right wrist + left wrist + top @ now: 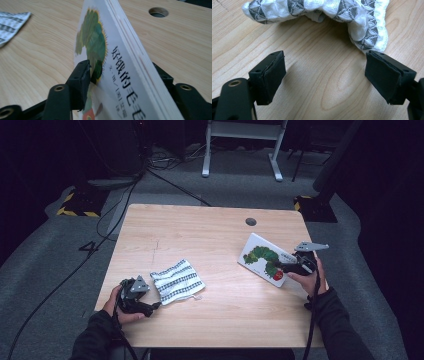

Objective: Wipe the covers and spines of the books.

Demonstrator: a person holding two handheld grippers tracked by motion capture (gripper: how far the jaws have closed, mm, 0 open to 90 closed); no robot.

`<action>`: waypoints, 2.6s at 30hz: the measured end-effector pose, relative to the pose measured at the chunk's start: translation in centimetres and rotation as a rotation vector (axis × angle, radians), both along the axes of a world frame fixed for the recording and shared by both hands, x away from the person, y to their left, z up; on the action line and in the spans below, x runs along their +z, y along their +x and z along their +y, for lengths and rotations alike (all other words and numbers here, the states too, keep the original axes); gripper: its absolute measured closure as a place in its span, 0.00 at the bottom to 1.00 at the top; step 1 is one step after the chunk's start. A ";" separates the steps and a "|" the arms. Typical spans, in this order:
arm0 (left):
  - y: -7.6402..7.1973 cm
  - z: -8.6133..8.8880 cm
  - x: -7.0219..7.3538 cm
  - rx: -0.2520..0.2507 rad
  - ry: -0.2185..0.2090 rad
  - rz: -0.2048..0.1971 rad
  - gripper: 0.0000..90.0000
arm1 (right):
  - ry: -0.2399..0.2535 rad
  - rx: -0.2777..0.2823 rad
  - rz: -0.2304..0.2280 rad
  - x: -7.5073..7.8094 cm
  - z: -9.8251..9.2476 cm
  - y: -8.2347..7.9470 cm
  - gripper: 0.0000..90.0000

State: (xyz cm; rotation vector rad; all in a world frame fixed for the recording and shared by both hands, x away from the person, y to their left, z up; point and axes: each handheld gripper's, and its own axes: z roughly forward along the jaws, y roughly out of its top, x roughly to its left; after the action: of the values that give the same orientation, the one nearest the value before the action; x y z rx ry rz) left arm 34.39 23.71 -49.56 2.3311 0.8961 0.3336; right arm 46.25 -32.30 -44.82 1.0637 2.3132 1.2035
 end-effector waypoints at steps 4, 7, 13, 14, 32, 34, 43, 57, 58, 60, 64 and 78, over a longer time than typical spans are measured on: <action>0.0 0.0 0.0 0.000 0.001 -0.002 0.19 | -0.031 -0.055 0.015 0.0 -1.4 0.2 0.42; 0.0 0.0 0.0 0.001 -0.002 0.002 0.19 | -0.041 -0.053 0.048 -0.5 -1.8 0.4 0.43; 0.0 0.1 -0.2 0.006 -0.022 0.011 0.19 | -0.071 -0.041 0.053 -0.4 -1.4 0.3 0.40; 0.1 0.2 -0.2 0.005 -0.028 0.013 0.19 | -0.076 -0.038 0.051 -0.4 -1.3 0.2 0.39; -0.2 0.6 -0.9 0.021 -0.085 -0.033 0.16 | -0.277 0.016 -0.030 -0.1 -1.7 -4.3 0.35; -0.2 0.6 -0.9 0.019 -0.084 -0.034 0.16 | -0.291 0.014 -0.033 -0.2 -1.7 -4.5 0.36; -0.2 0.5 -0.9 0.025 -0.085 -0.033 0.16 | -0.361 0.041 -0.060 -0.8 -2.7 -7.2 0.35; -0.2 0.5 -0.9 0.024 -0.084 -0.034 0.16 | -0.214 -0.062 -0.009 -3.1 -7.2 -10.0 0.34; -0.2 0.5 -0.9 0.024 -0.083 -0.033 0.16 | -0.209 -0.065 -0.007 -3.2 -7.4 -10.1 0.34; -0.2 0.5 -0.9 0.024 -0.084 -0.034 0.16 | -0.181 -0.079 0.001 -3.5 -8.0 -10.5 0.33; -0.2 0.5 -0.9 0.024 -0.084 -0.034 0.16 | -0.127 -0.108 0.016 -4.1 -9.0 -11.0 0.31; -0.3 0.5 -0.9 0.028 -0.085 -0.034 0.16 | -0.103 -0.156 0.048 -5.6 -9.7 -11.1 0.23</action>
State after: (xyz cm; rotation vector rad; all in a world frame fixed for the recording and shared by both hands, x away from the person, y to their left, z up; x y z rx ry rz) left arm 34.14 24.24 -50.49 2.2302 0.9102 0.3388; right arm 35.17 -41.96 -50.39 1.2220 2.2534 0.9995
